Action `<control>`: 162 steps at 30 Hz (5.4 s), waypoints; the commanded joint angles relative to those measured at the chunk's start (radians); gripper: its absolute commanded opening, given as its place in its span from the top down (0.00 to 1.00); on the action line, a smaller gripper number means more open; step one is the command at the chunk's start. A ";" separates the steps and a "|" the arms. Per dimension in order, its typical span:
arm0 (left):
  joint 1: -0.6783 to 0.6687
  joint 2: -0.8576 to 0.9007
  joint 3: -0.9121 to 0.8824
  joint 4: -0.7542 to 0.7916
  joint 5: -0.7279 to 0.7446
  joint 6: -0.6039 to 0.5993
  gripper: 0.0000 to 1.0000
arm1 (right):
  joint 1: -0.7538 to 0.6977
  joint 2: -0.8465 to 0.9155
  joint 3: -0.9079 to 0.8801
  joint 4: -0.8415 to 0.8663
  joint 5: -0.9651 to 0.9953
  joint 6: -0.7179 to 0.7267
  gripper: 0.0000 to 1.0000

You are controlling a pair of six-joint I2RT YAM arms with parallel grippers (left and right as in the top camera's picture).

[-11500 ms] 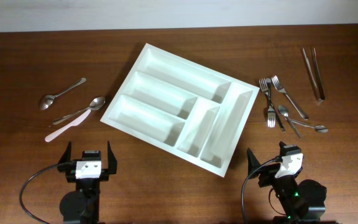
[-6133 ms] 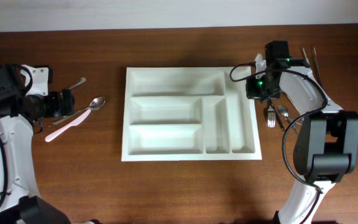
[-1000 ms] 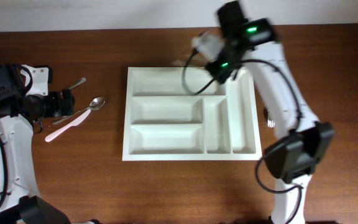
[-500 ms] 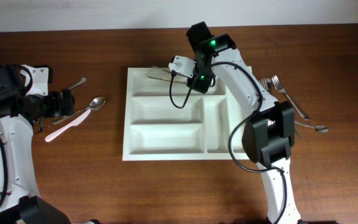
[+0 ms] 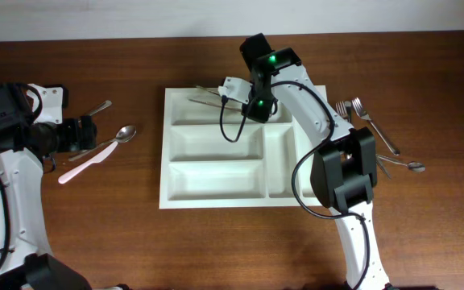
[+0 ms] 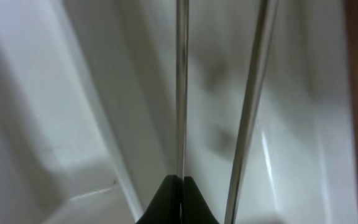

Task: Pack container
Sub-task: 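Lower the tongs into the tray's top compartment and open the right gripper, then grasp a fork from the right-side pile with the right gripper, then place the fork into the tray's narrow right compartment and release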

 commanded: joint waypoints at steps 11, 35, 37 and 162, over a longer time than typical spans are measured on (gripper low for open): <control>0.003 0.007 0.019 0.000 0.018 0.012 0.01 | -0.039 0.003 -0.006 -0.027 -0.047 -0.121 0.96; 0.003 0.007 0.019 0.000 0.018 0.012 0.01 | -0.039 -0.088 0.114 -0.095 0.027 0.110 0.46; 0.003 0.007 0.019 0.000 0.018 0.012 0.01 | -0.040 -0.129 0.176 -0.128 0.113 0.210 0.44; 0.003 0.007 0.019 0.000 0.018 0.012 0.01 | -0.280 -0.402 -0.245 -0.135 0.074 1.093 0.96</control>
